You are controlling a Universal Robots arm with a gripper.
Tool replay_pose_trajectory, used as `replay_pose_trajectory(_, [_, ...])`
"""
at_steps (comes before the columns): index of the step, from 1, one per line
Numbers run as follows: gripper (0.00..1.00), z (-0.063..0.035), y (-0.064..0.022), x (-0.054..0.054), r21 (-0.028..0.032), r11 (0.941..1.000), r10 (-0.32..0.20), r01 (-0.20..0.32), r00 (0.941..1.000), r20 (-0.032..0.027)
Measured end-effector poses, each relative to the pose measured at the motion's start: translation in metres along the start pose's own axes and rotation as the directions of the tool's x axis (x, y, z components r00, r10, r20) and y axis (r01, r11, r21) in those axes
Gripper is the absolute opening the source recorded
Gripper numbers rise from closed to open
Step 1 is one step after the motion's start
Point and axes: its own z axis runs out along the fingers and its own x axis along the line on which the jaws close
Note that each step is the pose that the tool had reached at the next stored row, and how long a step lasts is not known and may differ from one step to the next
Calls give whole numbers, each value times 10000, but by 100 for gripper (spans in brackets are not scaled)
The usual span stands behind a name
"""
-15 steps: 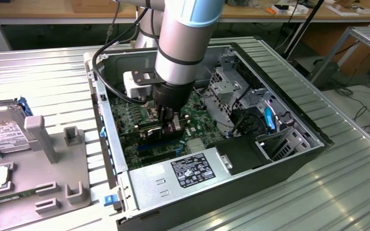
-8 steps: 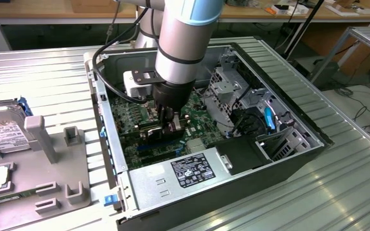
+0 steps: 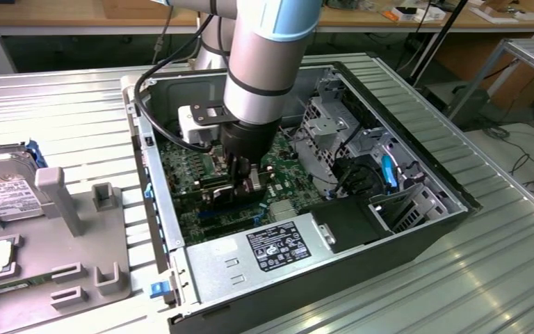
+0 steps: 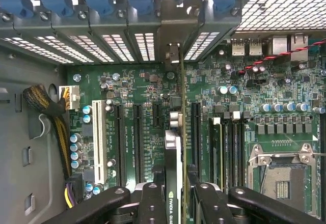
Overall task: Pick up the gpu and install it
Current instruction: 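Insert the gpu into the slot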
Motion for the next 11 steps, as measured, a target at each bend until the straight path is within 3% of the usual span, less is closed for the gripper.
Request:
replay_pose_trajectory(8, [27,12,2,-5,4,10000,10,-10,10000,10])
replay_pose_trajectory(11, [27,13,5,-28,1,10000,10,-10,10000,-14])
